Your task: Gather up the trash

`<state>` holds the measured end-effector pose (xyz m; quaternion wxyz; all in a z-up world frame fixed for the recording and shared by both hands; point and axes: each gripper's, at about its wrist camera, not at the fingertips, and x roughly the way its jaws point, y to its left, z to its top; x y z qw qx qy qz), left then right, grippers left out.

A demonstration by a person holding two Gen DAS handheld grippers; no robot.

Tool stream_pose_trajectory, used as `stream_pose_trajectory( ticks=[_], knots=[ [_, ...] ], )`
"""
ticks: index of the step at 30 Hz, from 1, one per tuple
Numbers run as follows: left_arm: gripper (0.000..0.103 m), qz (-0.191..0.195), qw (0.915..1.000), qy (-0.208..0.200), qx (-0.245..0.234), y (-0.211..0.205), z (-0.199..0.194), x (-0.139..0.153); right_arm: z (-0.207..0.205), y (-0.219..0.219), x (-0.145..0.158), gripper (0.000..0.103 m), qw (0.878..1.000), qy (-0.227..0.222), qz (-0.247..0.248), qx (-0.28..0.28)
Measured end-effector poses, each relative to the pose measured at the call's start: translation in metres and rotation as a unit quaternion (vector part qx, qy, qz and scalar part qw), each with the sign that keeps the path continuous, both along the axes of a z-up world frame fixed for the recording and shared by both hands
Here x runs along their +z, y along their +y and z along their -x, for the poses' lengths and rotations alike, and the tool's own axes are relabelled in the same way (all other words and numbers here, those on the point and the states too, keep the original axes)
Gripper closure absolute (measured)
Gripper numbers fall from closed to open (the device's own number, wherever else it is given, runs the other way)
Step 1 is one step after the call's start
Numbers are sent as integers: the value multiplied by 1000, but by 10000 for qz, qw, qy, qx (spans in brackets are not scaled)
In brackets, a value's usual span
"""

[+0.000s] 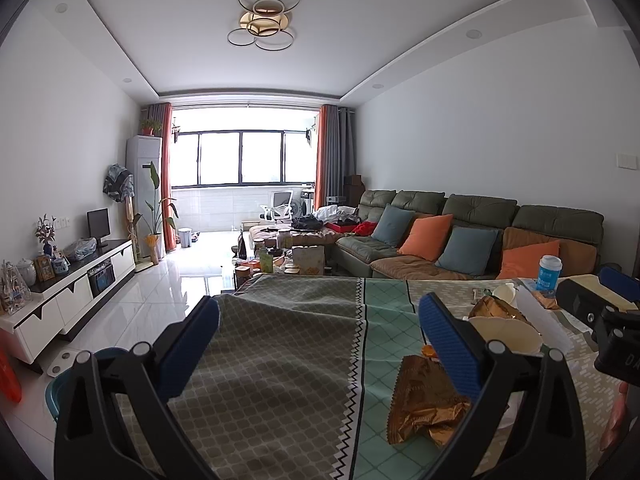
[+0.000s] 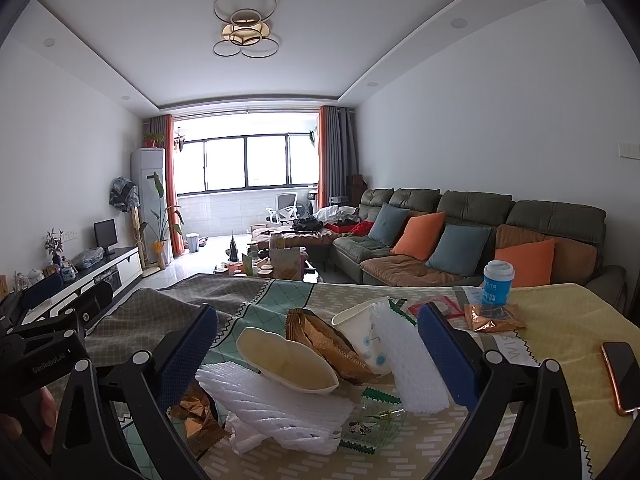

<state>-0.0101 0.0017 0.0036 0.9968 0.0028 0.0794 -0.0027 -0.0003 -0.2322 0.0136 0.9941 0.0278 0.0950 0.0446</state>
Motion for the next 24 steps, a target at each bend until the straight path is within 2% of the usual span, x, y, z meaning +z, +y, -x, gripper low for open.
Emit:
stream_pose_trajectory(
  ticks=[24],
  knots=[
    [3,28,10000,15,16,1,0,-4,-1,-1,1,4,10000,22,-1,15]
  ],
)
